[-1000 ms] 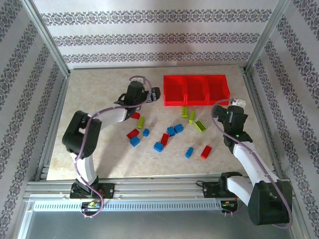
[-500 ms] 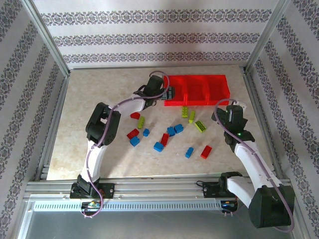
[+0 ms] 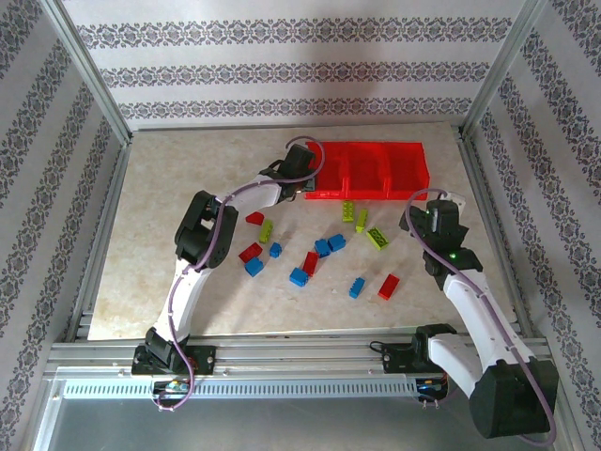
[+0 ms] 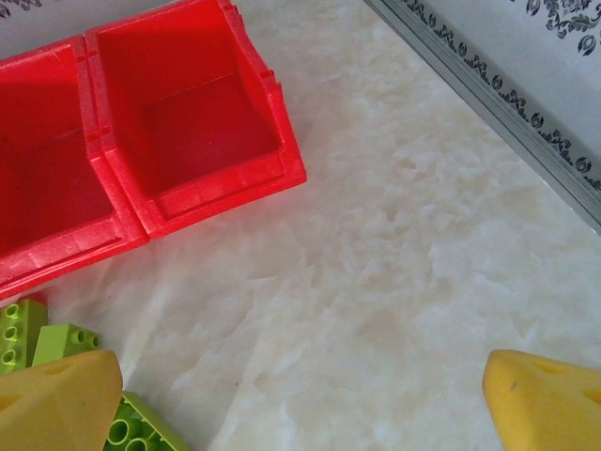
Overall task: Sort the legos into containers by color
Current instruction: Move the container to the top-center of the table.
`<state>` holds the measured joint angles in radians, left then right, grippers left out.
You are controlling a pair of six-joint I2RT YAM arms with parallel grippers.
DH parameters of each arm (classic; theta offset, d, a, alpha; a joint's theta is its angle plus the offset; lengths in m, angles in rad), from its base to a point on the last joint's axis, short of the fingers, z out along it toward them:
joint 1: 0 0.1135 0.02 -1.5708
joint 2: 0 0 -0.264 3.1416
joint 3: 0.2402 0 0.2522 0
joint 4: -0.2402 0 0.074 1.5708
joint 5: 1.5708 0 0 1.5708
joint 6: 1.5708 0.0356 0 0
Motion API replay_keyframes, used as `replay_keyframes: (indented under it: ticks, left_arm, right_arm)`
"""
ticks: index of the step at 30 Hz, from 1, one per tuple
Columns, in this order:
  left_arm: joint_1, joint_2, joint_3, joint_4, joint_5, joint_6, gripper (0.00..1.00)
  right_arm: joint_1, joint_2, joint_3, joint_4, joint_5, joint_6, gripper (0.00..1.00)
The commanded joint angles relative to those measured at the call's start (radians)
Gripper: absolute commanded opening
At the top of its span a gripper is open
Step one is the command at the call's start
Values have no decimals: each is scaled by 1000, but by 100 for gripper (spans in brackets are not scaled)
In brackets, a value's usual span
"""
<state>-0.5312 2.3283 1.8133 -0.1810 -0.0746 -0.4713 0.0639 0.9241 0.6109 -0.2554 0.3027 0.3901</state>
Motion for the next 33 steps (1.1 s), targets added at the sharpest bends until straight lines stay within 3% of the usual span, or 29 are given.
replay_keyframes:
  ticks: [1,8,13,19,33]
  left_arm:
    - [-3,-26,-30,-56,-71,6,33]
    - [22,-148,-212,-21,-138,4,20]
    - [60,-266,-409,33,-146,-12,16]
    - [84,-390,-595,72,-155,-24,15]
    - [171,-514,-742,87,-173,-19,14]
  right_arm:
    - [15,-18,27,-31,23,1,98]
    - [21,-23,18,-33,23,13,98]
    - [33,-34,21,-36,9,9,98]
    - [71,-25,38,-54,14,7,98]
    - [203,76,78,-58,43,40,98]
